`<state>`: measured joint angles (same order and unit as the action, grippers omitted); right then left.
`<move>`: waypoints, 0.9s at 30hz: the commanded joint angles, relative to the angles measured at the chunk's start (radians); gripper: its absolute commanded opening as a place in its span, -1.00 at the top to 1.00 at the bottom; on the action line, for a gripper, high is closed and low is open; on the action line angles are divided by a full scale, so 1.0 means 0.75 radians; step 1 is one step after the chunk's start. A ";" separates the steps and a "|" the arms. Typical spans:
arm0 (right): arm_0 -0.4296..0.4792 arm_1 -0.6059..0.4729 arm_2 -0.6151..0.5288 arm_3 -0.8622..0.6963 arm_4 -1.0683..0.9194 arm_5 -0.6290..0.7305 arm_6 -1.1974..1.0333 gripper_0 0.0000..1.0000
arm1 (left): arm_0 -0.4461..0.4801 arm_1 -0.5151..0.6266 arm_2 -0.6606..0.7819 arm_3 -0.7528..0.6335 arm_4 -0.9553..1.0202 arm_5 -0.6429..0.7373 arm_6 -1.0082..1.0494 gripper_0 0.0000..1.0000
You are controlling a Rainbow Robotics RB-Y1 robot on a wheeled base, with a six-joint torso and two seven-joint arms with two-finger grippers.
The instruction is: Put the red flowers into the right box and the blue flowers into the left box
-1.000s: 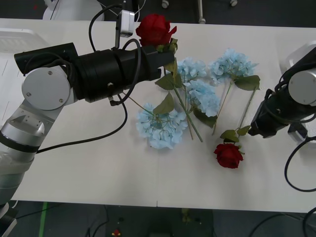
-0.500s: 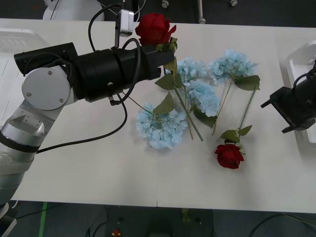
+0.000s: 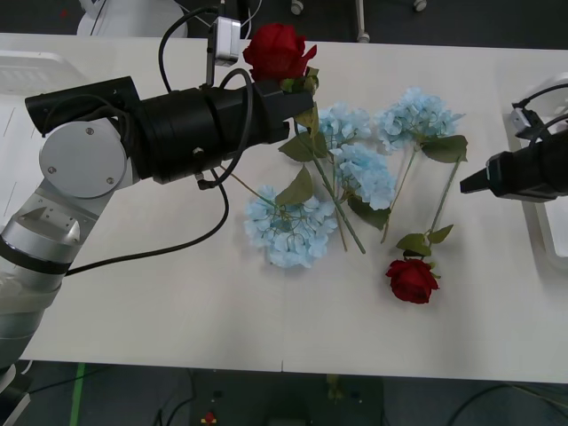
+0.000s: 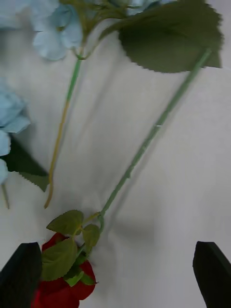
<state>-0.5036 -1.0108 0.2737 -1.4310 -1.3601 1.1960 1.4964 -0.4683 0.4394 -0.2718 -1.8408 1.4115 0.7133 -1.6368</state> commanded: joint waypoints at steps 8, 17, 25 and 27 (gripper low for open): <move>-0.102 -0.049 -0.060 0.341 -0.631 0.136 0.754 -0.82 | 0.021 -0.005 0.009 -0.020 -0.004 -0.023 0.127 1.00; -0.096 -0.047 -0.023 0.219 -0.821 0.228 1.134 -0.82 | 0.021 -0.005 0.009 -0.020 -0.002 -0.027 0.125 1.00; 0.023 -0.027 -0.013 -0.129 -0.876 0.166 1.142 -0.82 | 0.021 -0.013 0.009 -0.020 -0.002 -0.029 0.123 1.00; 0.068 -0.023 -0.009 -0.201 -0.876 0.152 1.134 -0.81 | 0.019 -0.021 0.009 -0.020 -0.004 -0.031 0.121 1.00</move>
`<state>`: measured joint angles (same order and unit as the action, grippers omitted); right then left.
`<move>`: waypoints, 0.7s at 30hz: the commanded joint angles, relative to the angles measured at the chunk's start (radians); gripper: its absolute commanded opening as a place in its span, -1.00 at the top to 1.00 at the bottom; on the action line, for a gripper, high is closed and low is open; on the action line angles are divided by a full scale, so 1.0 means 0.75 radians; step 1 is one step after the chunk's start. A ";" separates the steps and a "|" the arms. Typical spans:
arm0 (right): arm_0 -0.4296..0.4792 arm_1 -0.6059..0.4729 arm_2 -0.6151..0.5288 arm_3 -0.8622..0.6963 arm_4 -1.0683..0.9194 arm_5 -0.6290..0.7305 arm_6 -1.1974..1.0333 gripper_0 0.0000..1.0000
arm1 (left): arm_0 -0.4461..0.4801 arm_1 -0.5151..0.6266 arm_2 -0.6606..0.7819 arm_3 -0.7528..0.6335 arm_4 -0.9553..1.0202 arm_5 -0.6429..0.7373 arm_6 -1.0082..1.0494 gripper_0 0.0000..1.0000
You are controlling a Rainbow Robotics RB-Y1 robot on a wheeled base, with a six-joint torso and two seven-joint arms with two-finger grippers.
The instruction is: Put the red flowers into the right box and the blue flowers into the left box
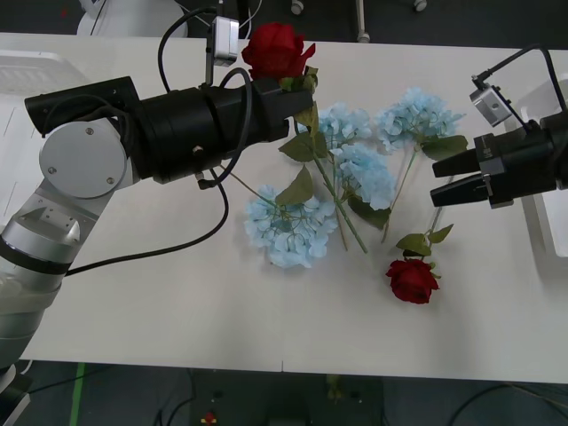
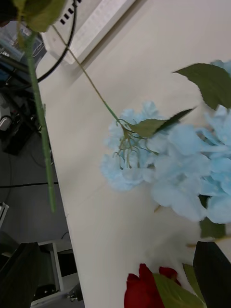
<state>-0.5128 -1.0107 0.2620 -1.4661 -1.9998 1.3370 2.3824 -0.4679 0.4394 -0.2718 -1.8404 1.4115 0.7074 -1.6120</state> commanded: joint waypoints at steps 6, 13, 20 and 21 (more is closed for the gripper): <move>0.154 0.016 0.021 -0.240 -0.019 -0.032 -0.064 -0.82 | 0.012 -0.058 0.009 -0.021 -0.004 -0.045 0.092 1.00; 0.150 0.184 0.019 -0.234 0.081 -0.018 -0.098 -0.82 | 0.012 -0.079 0.009 -0.021 0.002 -0.047 0.100 1.00; 0.115 0.325 0.019 -0.234 0.155 -0.032 -0.190 -0.81 | 0.012 -0.095 0.009 -0.021 0.014 -0.047 0.106 1.00; 0.109 0.329 0.019 -0.232 0.163 -0.032 -0.192 -0.82 | 0.012 -0.097 0.009 -0.021 0.012 -0.047 0.106 1.00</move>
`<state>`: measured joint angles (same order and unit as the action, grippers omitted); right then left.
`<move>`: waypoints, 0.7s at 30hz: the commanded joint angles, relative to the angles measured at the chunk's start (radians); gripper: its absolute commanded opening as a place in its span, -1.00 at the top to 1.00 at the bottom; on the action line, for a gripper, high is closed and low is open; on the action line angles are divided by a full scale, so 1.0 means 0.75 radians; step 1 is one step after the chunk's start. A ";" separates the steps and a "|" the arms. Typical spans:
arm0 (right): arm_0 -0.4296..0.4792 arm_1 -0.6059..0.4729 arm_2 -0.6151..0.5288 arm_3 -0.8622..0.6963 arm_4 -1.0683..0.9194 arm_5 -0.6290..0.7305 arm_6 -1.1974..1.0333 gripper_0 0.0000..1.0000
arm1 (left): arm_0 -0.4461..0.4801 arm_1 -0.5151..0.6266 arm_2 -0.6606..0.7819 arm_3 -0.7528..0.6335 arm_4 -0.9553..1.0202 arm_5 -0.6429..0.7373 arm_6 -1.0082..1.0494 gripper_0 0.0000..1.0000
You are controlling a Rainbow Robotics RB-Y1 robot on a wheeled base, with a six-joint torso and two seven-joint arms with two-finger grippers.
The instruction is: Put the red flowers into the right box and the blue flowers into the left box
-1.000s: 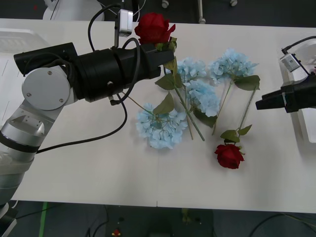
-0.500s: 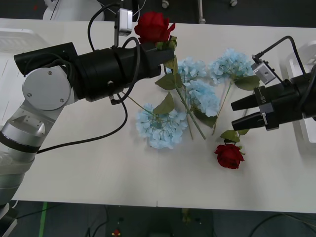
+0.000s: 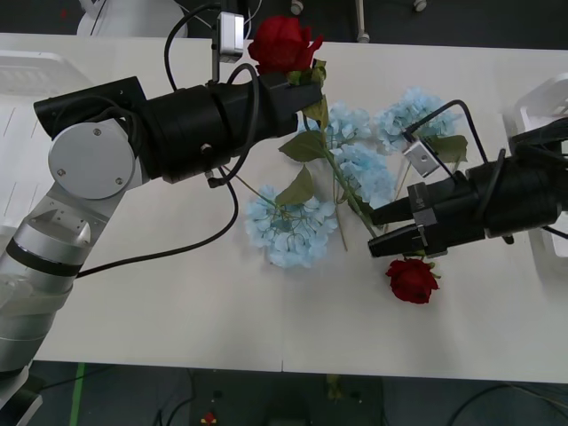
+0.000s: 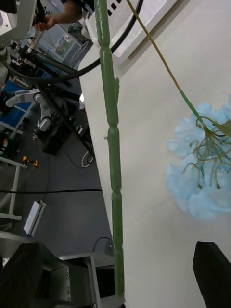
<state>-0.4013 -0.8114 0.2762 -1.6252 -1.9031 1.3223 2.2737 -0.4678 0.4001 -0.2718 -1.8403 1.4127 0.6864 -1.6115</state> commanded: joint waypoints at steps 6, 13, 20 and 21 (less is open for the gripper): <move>-0.052 0.137 0.000 -0.020 0.075 -0.045 -0.074 -0.74 | 0.012 -0.045 0.009 -0.021 0.010 -0.019 0.110 1.00; -0.068 0.159 0.002 -0.022 0.081 -0.043 -0.191 1.00 | 0.012 -0.045 0.009 -0.019 0.010 -0.019 0.116 1.00; -0.078 0.159 0.002 -0.024 0.120 -0.043 -0.195 1.00 | 0.012 -0.041 0.009 -0.019 0.008 -0.019 0.118 1.00; -0.085 0.159 0.002 -0.022 0.128 -0.043 -0.197 1.00 | 0.014 -0.041 0.009 -0.021 0.008 -0.019 0.120 1.00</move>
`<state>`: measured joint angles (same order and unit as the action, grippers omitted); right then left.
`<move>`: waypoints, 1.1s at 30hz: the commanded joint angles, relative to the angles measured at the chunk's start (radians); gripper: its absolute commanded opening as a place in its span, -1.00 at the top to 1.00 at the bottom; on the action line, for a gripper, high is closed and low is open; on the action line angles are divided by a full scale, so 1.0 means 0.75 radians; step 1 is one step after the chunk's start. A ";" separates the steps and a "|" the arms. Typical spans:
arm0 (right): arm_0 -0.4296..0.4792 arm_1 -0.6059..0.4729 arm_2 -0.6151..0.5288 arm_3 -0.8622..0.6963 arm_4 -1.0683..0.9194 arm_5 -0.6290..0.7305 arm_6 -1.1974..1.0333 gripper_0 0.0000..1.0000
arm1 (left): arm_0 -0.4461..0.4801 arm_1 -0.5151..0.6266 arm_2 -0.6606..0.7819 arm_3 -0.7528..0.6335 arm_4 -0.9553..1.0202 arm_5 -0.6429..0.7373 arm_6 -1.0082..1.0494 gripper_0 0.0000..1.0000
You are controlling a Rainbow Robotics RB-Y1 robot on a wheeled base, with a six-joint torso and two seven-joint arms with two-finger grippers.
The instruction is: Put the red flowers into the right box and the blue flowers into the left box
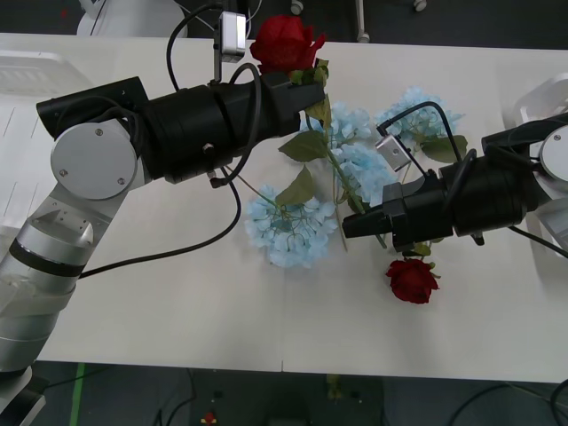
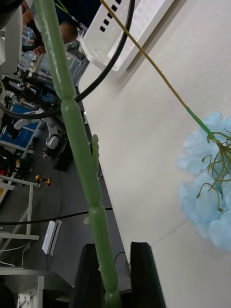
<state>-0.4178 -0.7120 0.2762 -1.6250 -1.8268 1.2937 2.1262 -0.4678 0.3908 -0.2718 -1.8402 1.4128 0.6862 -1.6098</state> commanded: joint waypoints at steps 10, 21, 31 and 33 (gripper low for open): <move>-0.077 0.027 0.002 -0.022 0.055 -0.003 -0.025 1.00 | 0.016 0.005 0.013 -0.021 0.053 -0.019 0.122 -0.78; -0.120 -0.008 -0.004 -0.016 0.100 -0.009 -0.062 1.00 | 0.147 0.191 0.150 -0.175 0.247 0.106 0.105 -0.90; -0.206 -0.225 -0.012 0.005 0.213 -0.052 -0.372 1.00 | 0.356 0.336 0.608 -0.269 0.413 0.660 0.115 -0.92; -0.222 -0.274 -0.012 0.036 0.262 -0.054 -0.405 1.00 | 0.364 0.336 0.702 -0.260 0.415 0.785 0.119 -0.91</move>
<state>-0.5250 -0.8275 0.2761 -1.6168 -1.6668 1.2625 1.8682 -0.2159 0.6083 0.1549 -2.0041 1.7044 1.1929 -1.6090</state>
